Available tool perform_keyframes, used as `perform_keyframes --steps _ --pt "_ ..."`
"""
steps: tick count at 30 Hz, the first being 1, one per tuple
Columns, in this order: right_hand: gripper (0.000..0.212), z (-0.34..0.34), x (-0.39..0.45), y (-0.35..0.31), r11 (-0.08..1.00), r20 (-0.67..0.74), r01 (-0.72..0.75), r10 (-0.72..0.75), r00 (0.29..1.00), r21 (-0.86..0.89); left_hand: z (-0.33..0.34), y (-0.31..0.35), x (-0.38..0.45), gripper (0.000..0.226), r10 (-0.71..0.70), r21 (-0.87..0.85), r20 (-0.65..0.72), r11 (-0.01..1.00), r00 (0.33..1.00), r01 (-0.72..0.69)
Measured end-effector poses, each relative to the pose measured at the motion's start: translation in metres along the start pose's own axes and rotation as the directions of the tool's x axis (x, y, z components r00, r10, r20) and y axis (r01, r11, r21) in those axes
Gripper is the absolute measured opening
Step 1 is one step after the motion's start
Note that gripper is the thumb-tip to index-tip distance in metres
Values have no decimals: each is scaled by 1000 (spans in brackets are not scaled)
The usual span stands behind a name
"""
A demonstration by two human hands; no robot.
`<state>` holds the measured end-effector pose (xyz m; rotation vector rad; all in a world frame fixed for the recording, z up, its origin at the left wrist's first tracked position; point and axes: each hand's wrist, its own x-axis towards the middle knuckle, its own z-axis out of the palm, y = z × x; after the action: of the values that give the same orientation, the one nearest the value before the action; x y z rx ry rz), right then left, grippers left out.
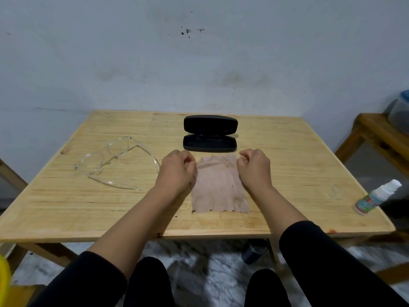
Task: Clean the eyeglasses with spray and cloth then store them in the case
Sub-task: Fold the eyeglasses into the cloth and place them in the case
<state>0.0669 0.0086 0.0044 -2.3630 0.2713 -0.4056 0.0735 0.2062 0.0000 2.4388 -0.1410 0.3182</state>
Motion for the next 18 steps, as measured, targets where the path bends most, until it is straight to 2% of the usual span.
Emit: perform_keyframes --steps 3,6,8,11,14,18 --pt "26 -1 -5 -5 984 55 175 -173 983 -39 3 5 7 16 110 -17 52 994 993 -109" --pt "26 3 -7 -9 957 153 277 -262 953 -90 10 3 13 24 147 22 156 988 977 -152" --pt "24 7 -8 -9 956 192 261 -234 953 -131 11 -1 14 26 154 72 150 984 977 -166" --pt "23 8 -10 -7 965 168 202 -173 970 -170 11 -5 13 26 144 131 101 979 984 -157" --pt "21 6 -12 -7 964 168 204 -176 970 -169 7 -6 10 24 149 135 76 978 986 -158" --pt "31 -6 -23 -4 952 237 283 -250 939 -118 -11 2 -6 37 173 133 199 970 965 -202"
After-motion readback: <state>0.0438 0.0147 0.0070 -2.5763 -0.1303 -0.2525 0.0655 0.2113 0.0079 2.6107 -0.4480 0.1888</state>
